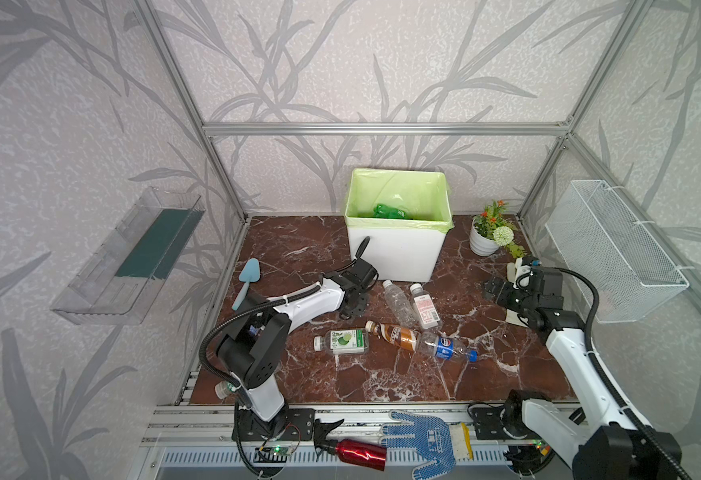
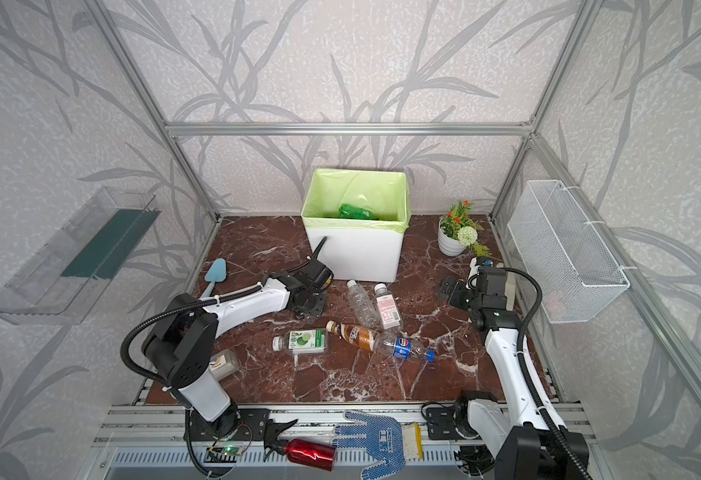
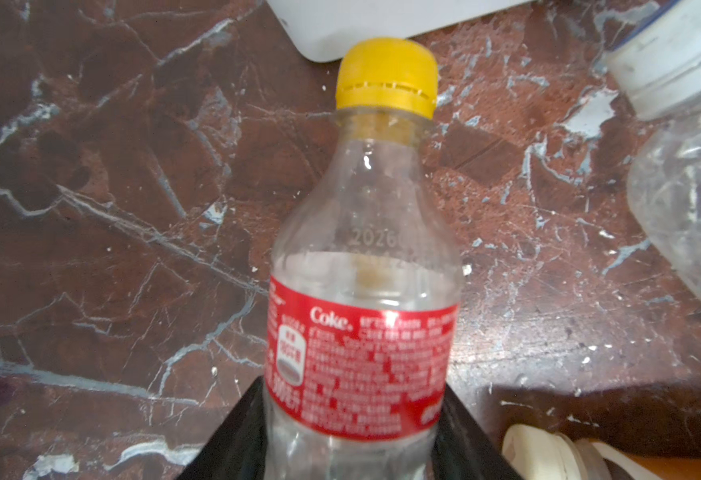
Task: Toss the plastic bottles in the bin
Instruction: 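Withdraw the right gripper while the left gripper grasps the red-label Coke bottle, then lift the Coke bottle with the left gripper over the bin and release it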
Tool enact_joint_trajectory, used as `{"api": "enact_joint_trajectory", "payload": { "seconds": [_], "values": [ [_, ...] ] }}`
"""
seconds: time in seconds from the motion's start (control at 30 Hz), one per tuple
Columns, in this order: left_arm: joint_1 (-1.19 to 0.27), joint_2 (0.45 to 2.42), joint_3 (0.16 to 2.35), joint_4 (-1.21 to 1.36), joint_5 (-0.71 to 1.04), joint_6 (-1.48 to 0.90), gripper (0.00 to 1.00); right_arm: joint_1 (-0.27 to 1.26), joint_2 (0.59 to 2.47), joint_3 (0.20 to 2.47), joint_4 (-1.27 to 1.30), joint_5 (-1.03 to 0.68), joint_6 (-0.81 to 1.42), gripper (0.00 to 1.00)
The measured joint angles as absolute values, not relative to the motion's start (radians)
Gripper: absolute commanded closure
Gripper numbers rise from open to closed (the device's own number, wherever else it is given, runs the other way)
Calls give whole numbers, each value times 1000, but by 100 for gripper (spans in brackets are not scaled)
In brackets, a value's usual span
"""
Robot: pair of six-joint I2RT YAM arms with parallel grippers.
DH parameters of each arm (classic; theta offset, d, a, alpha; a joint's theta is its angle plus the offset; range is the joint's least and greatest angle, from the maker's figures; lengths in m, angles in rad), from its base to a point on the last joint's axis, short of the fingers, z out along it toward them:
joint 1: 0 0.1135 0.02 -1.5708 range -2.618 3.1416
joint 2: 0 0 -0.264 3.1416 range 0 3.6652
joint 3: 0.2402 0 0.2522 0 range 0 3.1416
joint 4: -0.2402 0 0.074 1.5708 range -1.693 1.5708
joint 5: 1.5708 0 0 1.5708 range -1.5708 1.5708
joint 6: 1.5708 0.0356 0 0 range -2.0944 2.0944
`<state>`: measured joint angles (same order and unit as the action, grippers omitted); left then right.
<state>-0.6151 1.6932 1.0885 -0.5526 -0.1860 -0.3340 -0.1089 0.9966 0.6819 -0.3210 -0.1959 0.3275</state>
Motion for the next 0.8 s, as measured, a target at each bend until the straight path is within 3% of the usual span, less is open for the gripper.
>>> {"api": "enact_joint_trajectory", "payload": {
  "seconds": [0.33, 0.53, 0.67, 0.8],
  "values": [
    [-565, 1522, 1018, -568, -275, -408, 56, -110, 993, 677, -317, -204, 330, 1],
    [-455, 1169, 1031, -555, -385, -403, 57, -110, 993, 678, -310, -218, 336, 1],
    [-359, 1043, 1224, -502, -430, -314, 56, -110, 984, 678, -310, -226, 345, 1],
    [-360, 1110, 1507, -388, -364, -242, 55, -110, 952, 678, -305, -238, 357, 1]
  ]
}}
